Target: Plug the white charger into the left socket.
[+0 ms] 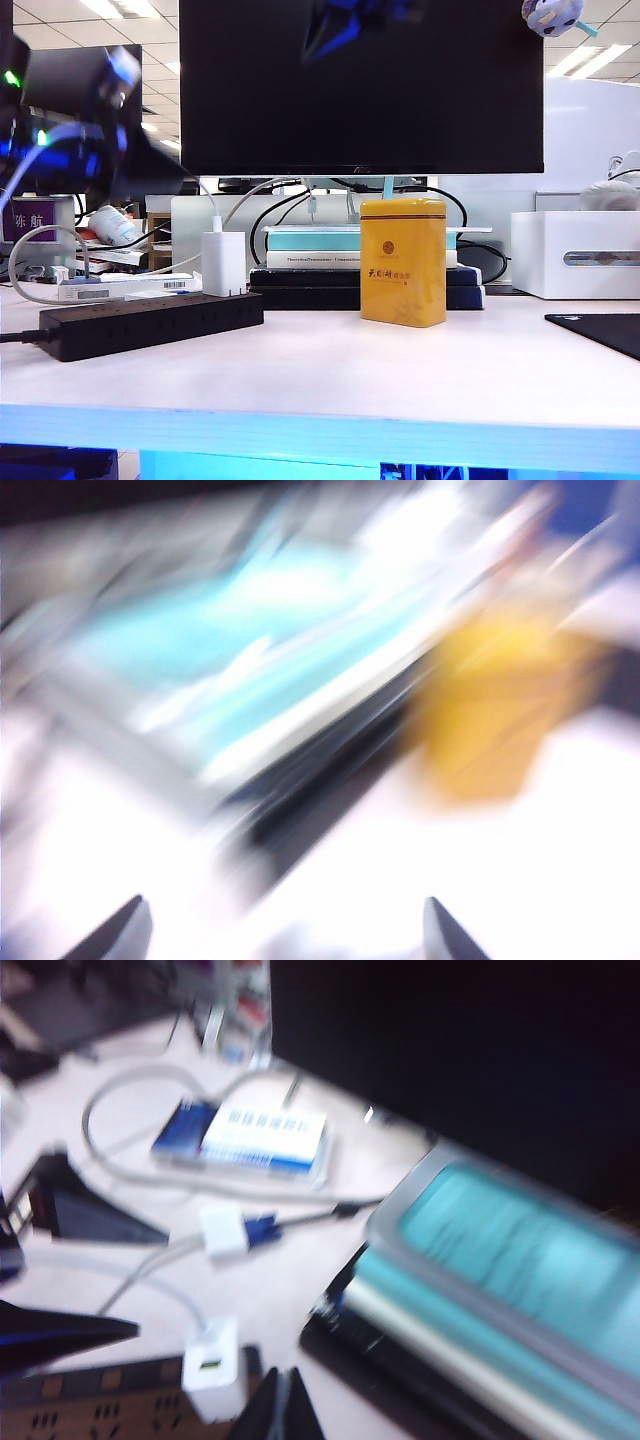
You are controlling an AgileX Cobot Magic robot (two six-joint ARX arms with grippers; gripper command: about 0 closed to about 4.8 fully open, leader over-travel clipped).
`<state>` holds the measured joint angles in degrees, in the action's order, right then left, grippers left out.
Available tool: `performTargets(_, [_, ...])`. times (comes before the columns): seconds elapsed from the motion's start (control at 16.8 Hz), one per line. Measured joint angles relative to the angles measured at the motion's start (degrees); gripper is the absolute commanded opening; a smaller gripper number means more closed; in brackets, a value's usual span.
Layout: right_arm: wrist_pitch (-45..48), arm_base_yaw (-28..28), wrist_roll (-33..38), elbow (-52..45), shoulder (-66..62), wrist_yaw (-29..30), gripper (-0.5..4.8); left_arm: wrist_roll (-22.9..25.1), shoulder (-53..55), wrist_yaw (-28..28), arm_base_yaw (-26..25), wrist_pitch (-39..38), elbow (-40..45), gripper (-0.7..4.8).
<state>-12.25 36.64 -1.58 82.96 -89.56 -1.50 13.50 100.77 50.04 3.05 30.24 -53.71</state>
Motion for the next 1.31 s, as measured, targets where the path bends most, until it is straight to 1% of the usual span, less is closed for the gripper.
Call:
performTargets(0.06, [0.0,-0.6,0.0,0.0,1.1,0.0,-0.01,2.9,0.0,-6.3,0.0,-2.8,0.0,3.57])
performTargets(0.12, [0.2,-0.7,0.0,0.0,1.9,-0.2,-0.01,3.7,0.0,-12.3,0.0,-4.2,0.0,3.57])
performTargets(0.24, [0.5,-0.7,0.0,0.0,3.6,-0.3,-0.01,4.3,-0.5,-29.0,0.0,-5.7,0.0,3.56])
performTargets(0.3, [0.9,-0.7,0.0,0.0,4.4,-0.3,-0.01,5.0,-1.3,-35.7,0.0,-5.8,0.0,3.56])
performTargets(0.36, [0.8,-0.7,0.0,0.0,5.0,-0.3,-0.01,6.1,-2.3,-42.6,0.0,-5.6,0.0,3.27])
performTargets(0.42, [0.8,-0.7,-0.1,0.0,6.1,-1.3,-0.01,7.0,-3.6,-53.3,0.1,-5.4,0.0,1.57])
performTargets(0.48, [0.8,-0.7,-0.3,0.0,7.2,-2.3,-0.01,7.6,-4.7,-60.3,0.0,-4.5,0.0,0.03])
performTargets(0.54, [0.8,-0.7,-0.9,0.0,8.4,-2.9,-0.01,8.3,-6.2,-62.4,0.0,-4.3,0.1,-0.06])
performTargets(0.6, [0.8,-0.7,-1.3,0.0,9.5,-3.5,-0.01,8.9,-8.5,-62.8,0.0,-2.7,0.1,-0.06])
performTargets(0.72, [0.8,-0.7,-1.5,0.0,11.3,-5.3,-0.01,9.0,-13.7,-62.9,0.0,3.0,0.0,-0.06])
performTargets(0.89, [0.8,-0.7,-1.7,0.0,15.6,-9.7,-0.01,8.0,-24.4,-62.9,0.0,3.8,0.0,-0.06])
performTargets(0.95, [0.8,-0.7,-1.7,0.0,17.1,-10.1,-0.01,7.0,-27.8,-63.0,0.0,3.1,0.0,-0.06])
performTargets(1.13, [-3.3,-0.7,-3.0,0.0,22.0,-10.3,-0.01,2.2,-40.9,-62.9,0.0,-2.6,0.0,-0.06])
performTargets(1.19, [-4.9,-0.7,-3.9,0.0,23.9,-10.3,-0.01,0.4,-45.9,-62.8,0.0,-6.8,0.0,-0.06])
performTargets(1.31, [-9.7,-0.7,-4.5,0.0,26.5,-10.3,-0.01,-0.7,-55.5,-60.5,0.0,-16.8,0.0,-0.06])
